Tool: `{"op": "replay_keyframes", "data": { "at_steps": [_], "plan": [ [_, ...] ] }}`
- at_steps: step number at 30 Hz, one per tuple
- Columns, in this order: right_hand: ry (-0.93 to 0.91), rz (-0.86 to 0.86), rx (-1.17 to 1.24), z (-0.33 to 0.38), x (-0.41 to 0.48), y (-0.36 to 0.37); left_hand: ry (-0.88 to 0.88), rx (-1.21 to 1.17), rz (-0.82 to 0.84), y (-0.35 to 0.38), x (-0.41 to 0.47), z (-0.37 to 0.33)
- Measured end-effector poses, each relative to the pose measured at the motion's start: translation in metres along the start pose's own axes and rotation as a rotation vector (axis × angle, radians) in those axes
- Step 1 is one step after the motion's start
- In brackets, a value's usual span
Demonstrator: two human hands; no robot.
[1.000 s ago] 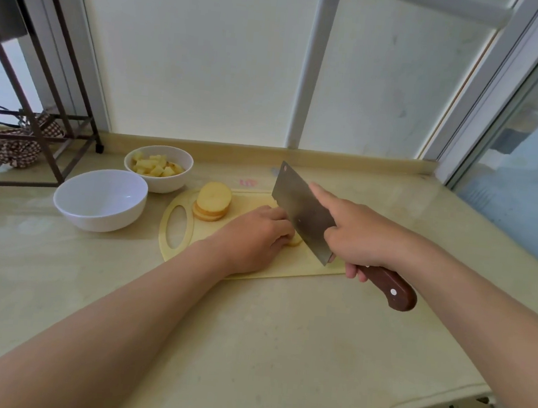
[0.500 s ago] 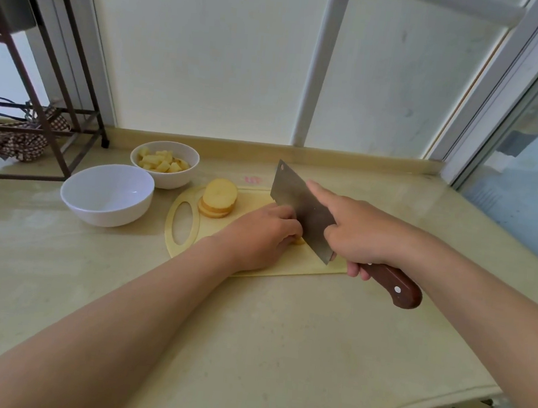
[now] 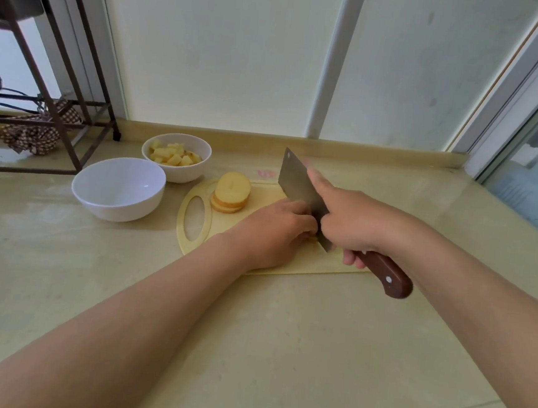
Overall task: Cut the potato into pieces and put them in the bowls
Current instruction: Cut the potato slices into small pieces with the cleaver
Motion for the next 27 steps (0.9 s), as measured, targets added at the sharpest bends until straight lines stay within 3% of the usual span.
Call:
{"op": "replay_keyframes", "data": {
  "at_steps": [11,20,27],
  "plan": [
    [0.023,0.051,0.079,-0.021,-0.016,0.0,-0.05,-0.012,-0.005,-0.004,-0.003,-0.002],
    [-0.017,-0.069,0.138,-0.02,-0.025,-0.009,-0.03,0.013,-0.051,-0.006,-0.004,-0.001],
    [-0.02,-0.039,0.116,-0.016,-0.02,-0.004,-0.009,0.006,-0.077,-0.008,-0.006,-0.002]
  ]
}}
Point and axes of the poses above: each hand's wrist, its own x-axis towards the middle knuckle, its own y-axis out of the palm, z = x × y, the point moved 3 cm from there along x, towards the middle knuckle, and after that the axes turned 7 degrees about -x, right-handed, at the moved point
